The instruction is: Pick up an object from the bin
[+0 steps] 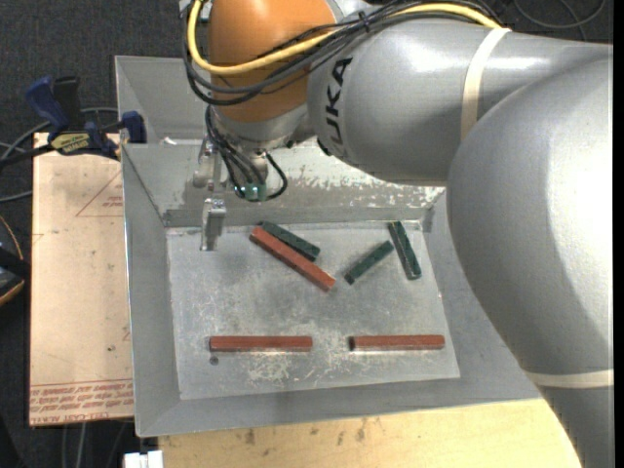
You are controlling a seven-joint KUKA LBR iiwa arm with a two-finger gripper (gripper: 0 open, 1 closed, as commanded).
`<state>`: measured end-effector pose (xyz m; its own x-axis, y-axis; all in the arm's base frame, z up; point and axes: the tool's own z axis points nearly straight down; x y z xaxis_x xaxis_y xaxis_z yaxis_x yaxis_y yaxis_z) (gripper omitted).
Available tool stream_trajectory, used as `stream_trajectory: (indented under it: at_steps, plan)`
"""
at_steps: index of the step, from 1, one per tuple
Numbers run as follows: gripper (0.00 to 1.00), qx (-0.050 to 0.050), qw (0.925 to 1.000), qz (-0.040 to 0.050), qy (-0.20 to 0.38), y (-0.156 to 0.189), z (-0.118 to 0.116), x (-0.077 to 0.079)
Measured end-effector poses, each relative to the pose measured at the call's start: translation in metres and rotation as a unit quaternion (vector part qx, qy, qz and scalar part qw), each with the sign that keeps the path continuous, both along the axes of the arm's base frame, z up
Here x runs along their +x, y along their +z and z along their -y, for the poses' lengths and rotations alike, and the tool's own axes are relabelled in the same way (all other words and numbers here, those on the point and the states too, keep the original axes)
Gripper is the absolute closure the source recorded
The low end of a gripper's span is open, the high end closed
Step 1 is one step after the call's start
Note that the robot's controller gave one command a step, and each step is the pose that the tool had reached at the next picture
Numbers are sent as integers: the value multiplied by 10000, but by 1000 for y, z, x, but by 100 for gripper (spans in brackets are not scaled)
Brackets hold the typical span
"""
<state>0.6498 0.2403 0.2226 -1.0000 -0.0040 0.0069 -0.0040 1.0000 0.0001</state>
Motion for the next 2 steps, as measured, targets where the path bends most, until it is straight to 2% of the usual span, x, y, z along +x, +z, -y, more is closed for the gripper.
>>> stream_trajectory:
  at_steps: [1, 2]
  plan:
    - [0, 8, 10000, 41, -15, 5, 1, 2]
    - [0, 11, 9994, 57, 330, -47, 7, -25]
